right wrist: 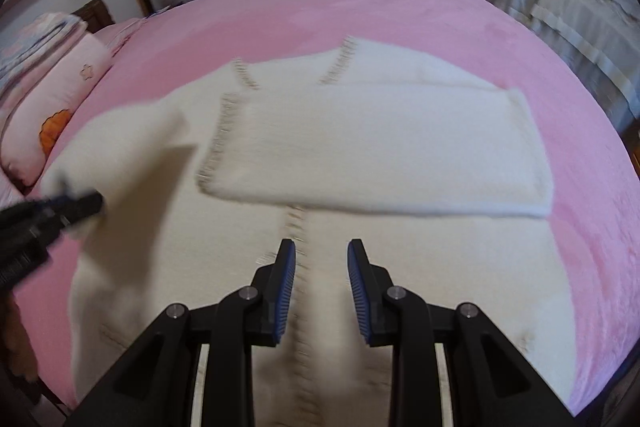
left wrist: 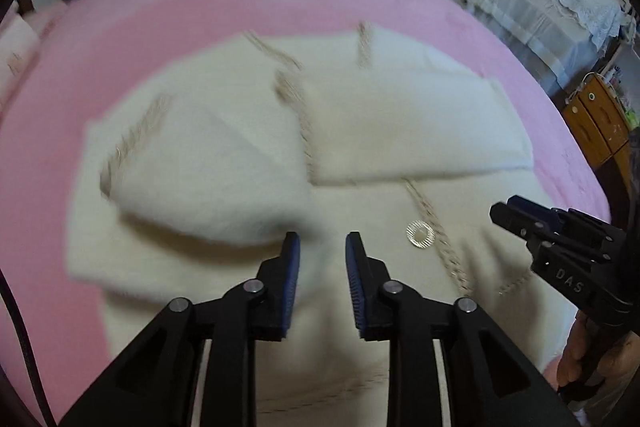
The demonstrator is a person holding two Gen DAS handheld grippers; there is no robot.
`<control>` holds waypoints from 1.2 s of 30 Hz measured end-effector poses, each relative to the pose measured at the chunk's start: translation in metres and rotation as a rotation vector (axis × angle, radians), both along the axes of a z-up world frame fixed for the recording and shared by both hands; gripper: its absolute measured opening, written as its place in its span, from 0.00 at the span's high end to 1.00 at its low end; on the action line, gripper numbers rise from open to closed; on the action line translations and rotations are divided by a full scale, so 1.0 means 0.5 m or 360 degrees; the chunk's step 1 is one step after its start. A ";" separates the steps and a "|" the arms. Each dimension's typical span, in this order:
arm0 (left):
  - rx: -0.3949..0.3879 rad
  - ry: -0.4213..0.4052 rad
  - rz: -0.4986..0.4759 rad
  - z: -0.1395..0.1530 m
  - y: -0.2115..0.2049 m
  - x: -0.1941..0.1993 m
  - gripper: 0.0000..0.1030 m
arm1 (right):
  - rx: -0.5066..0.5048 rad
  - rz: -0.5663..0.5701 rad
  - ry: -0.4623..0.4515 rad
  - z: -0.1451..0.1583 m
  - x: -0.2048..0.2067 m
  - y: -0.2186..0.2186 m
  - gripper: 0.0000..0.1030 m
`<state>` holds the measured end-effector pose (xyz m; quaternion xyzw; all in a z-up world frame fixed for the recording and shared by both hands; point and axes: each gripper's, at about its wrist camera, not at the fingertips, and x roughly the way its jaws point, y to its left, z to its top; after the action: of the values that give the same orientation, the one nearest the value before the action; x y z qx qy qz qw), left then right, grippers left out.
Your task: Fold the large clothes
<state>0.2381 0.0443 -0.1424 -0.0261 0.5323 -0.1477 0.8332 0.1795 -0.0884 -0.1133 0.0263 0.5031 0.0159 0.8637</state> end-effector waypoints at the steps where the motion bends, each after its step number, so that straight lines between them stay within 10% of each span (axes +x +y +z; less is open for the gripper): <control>1: -0.0003 0.0019 0.0023 -0.015 -0.003 -0.011 0.65 | 0.0006 -0.0017 0.0012 -0.004 -0.004 -0.017 0.74; 3: -0.0064 0.0013 0.0086 -0.024 -0.008 -0.025 0.50 | 0.0018 -0.0039 0.0024 -0.010 -0.011 -0.044 0.74; 11: -0.0307 -0.0095 0.0272 0.022 0.042 -0.143 0.47 | 0.0154 0.0089 -0.0001 -0.001 -0.017 -0.034 0.74; 17: 0.0020 -0.0179 0.0559 0.047 0.113 -0.218 0.45 | 0.0208 0.0416 -0.0088 0.042 -0.008 0.096 0.73; 21: 0.0204 -0.0117 0.0747 0.032 0.172 -0.230 0.45 | 0.0170 0.0634 -0.0176 0.069 0.004 0.200 0.49; 36: 0.0055 0.0116 0.0950 -0.080 0.288 -0.280 0.45 | -0.0636 0.1078 -0.0075 -0.104 0.053 0.475 0.40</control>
<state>0.0982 0.1883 -0.1826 -0.1724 0.5330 0.1139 0.8205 0.2059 0.1491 -0.1652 -0.3102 0.4565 0.2024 0.8089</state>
